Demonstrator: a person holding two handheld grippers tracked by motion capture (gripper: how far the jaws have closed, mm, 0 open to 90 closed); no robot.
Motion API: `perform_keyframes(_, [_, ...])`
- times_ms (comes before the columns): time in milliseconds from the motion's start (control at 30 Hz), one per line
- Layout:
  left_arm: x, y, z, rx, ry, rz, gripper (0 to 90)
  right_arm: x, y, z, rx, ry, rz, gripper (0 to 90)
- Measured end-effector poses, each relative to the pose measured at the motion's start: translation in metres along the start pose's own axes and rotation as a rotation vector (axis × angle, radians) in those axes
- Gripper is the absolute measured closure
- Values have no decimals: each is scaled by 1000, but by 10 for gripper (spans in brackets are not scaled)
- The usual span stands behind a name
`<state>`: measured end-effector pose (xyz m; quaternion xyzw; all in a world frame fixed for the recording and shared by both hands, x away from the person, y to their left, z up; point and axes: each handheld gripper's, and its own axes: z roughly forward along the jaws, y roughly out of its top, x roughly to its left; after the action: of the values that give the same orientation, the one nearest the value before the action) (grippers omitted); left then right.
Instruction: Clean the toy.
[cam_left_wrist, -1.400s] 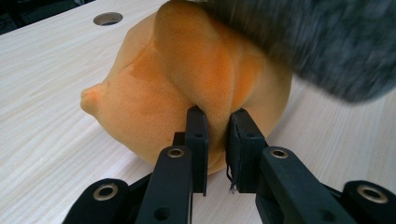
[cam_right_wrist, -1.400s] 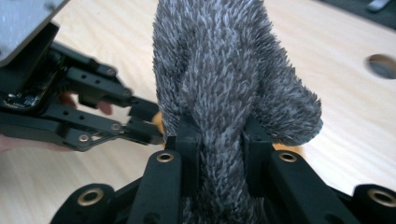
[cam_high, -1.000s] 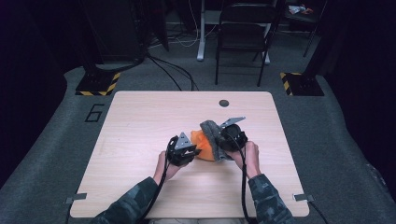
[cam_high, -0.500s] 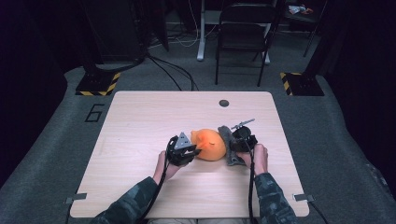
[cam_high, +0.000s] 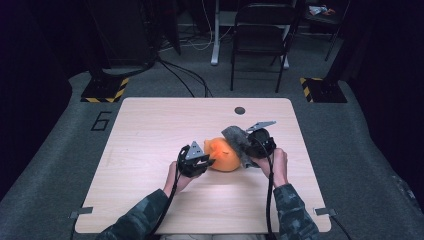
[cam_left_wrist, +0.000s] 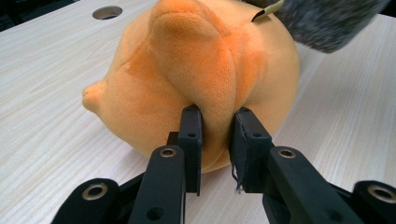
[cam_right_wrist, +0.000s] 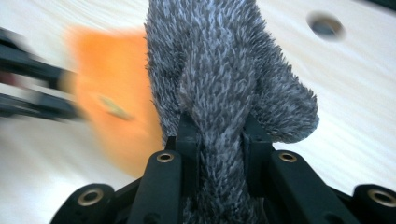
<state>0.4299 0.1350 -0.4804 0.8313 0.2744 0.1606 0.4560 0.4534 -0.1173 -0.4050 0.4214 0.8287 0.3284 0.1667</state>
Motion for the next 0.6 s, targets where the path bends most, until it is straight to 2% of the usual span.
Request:
perform_keyframes(33, [0, 0, 0, 1, -1, 1, 748, 8, 4, -4, -31, 34, -9, 734])
perform_keyframes(133, [-2, 0, 0, 2, 1, 5, 746, 25, 10, -7, -63, 94, -55, 733])
perform_keyframes(167, [-3, 0, -1, 6, 2, 7, 746, 32, 11, -5, -52, 95, -88, 733])
perform_keyframes(233, [-3, 0, 0, 6, 2, 7, 746, 39, 11, 1, -35, 88, -88, 733])
perform_keyframes(267, [-3, 0, 0, 9, -3, 10, 745, 40, 10, 5, -11, 81, -87, 733])
perform_keyframes(300, [-2, 0, 1, 10, 0, 14, 745, 37, 8, 9, -6, 61, -115, 733])
perform_keyframes(400, [-2, -1, 2, 8, -7, 2, 745, 33, 5, 14, 7, 41, -97, 731])
perform_keyframes(600, [-3, -1, 1, 13, -6, 12, 743, 23, -2, 19, 41, -9, -109, 723])
